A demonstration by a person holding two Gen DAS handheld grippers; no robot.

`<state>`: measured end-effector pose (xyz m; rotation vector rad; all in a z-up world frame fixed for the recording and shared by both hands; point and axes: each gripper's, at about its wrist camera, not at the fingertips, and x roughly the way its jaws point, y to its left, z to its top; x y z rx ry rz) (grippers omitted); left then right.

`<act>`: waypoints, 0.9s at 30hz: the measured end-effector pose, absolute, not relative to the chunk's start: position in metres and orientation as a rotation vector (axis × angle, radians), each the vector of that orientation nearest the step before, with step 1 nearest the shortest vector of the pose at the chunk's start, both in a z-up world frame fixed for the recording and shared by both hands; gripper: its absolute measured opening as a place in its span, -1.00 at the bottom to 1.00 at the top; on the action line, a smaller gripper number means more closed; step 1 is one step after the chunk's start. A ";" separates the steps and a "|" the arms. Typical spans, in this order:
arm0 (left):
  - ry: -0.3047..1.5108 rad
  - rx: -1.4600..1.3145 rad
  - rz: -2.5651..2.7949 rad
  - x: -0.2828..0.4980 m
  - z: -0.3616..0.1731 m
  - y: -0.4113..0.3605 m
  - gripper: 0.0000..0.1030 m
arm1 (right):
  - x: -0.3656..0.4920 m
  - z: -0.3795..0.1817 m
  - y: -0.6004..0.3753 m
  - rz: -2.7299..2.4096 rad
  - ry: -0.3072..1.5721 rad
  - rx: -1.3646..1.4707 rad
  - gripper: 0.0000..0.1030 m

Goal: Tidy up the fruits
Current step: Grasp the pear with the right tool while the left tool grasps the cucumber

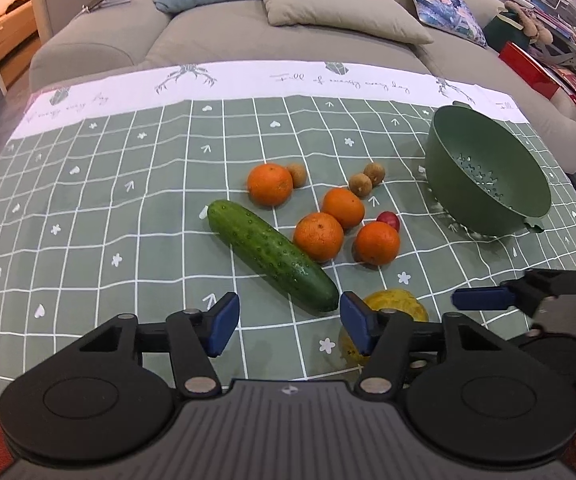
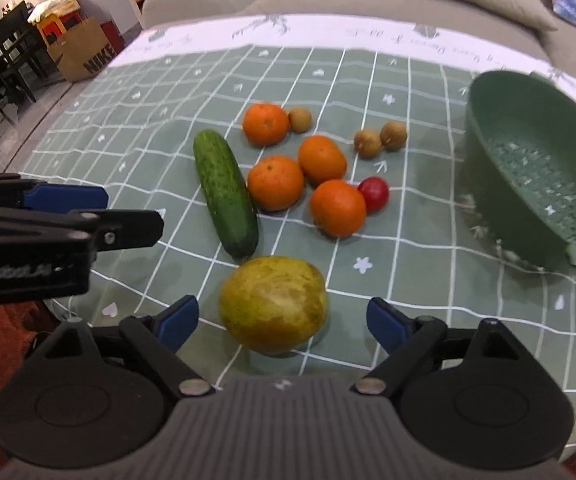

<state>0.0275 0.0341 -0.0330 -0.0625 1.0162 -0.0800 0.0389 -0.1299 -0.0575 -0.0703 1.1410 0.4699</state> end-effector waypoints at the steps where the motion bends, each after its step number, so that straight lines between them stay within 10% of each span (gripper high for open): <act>1: 1.022 -0.071 -0.082 0.029 -0.035 0.035 0.33 | 0.041 -0.062 -0.128 0.473 1.154 -0.069 0.71; 27: 1.129 -0.393 0.029 0.106 -0.088 0.072 0.26 | 0.073 -0.069 -0.155 0.383 1.156 -0.038 0.29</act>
